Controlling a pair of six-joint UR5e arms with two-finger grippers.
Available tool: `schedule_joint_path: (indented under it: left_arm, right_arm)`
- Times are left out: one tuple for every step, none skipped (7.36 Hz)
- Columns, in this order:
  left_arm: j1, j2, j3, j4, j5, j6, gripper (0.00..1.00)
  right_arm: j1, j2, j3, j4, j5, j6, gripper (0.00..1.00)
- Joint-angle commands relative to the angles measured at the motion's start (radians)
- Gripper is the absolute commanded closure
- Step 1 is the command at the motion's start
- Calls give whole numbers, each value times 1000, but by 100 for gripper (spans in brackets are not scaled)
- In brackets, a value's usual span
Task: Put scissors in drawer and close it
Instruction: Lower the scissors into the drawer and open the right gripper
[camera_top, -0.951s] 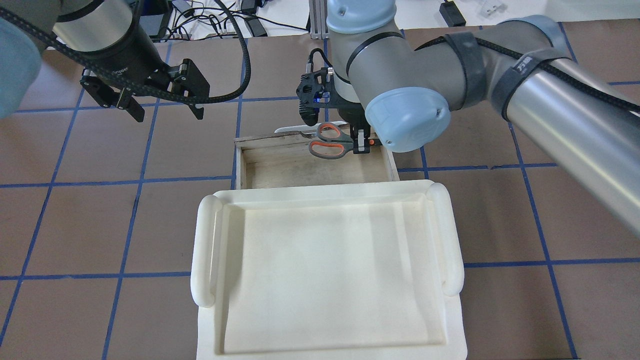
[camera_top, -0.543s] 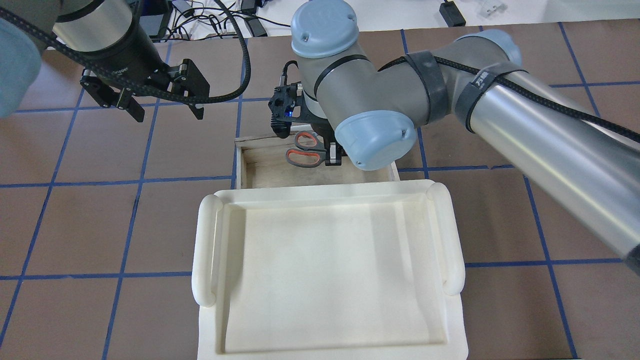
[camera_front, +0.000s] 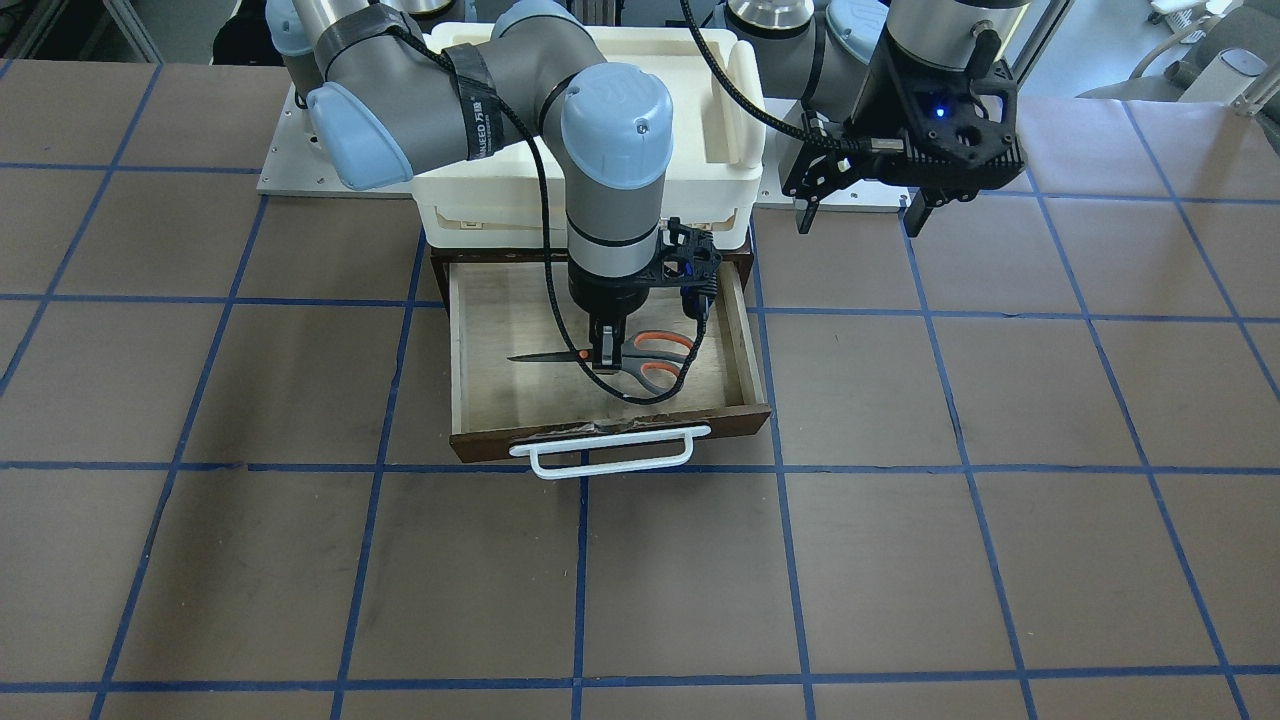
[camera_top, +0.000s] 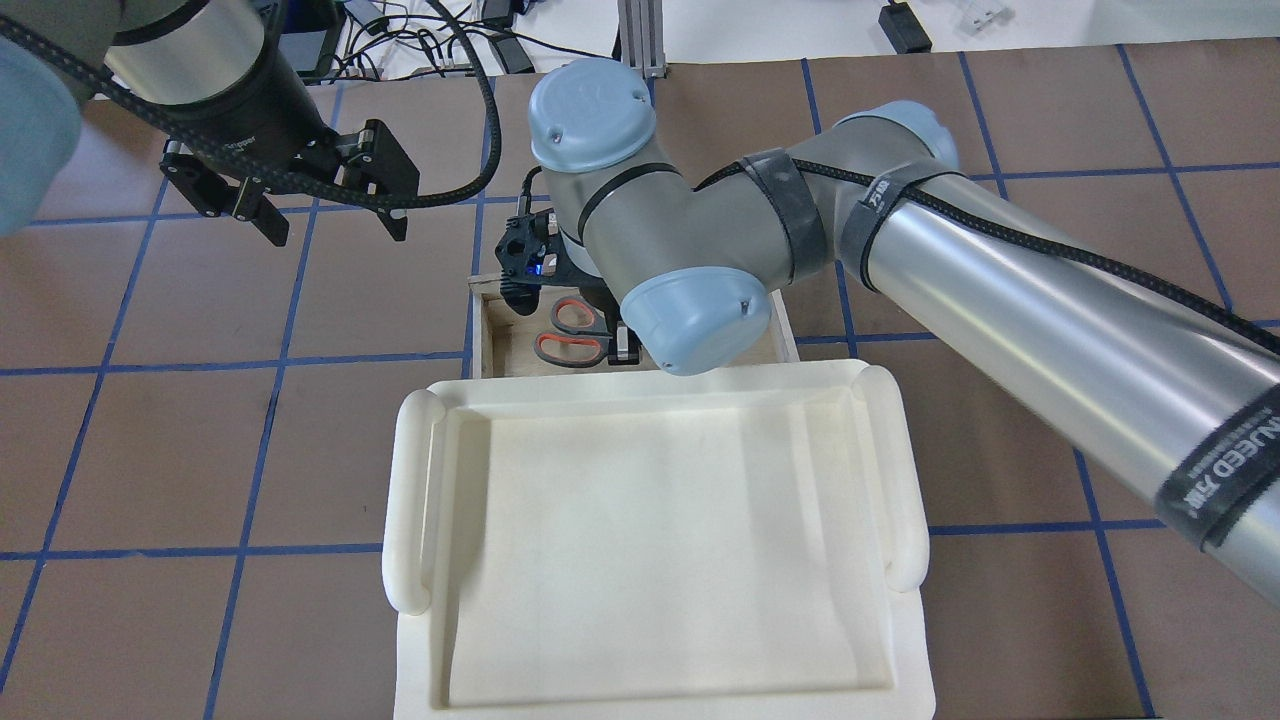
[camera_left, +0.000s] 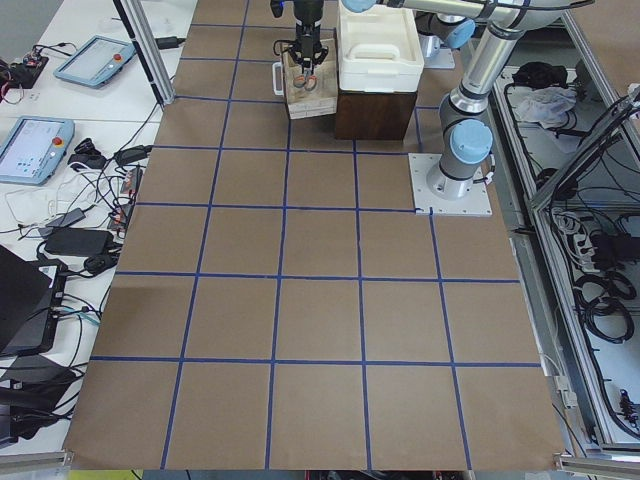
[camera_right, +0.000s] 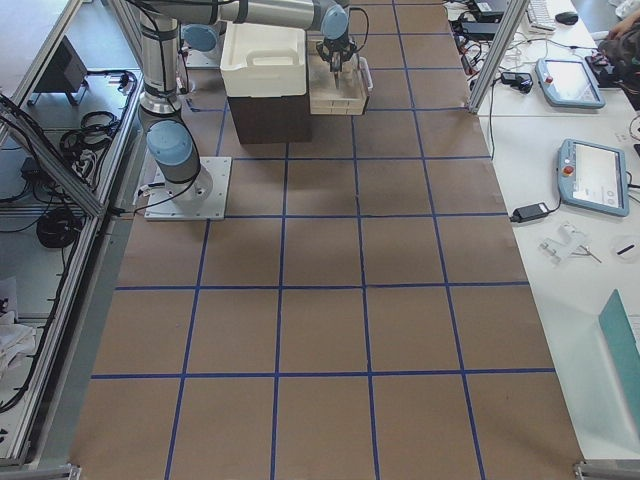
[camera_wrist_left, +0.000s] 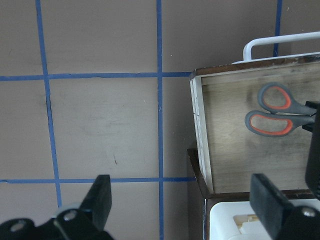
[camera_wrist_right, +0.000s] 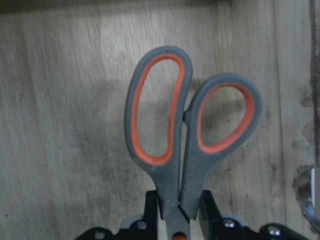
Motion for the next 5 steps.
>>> schedule_joint_path:
  left_arm:
    - [0,1,1,-1,0,0,0]
    - [3,6,-1,-4,-3,8,0]
    - [5,6,-2,-5,-11,8,0]
    - [6,6,-2,-1,-14,-4,0]
    - [6,4,-1,7,-11,-6,0]
  right_arm:
    - [2,12,4,-5,0,0,82]
    - [2,9,5,-4,3,27,67]
    - [2,9,5,-5,5,149,45]
    - [2,8,5,-11,6,176,17]
    - [0,5,2,-25,5,178,0]
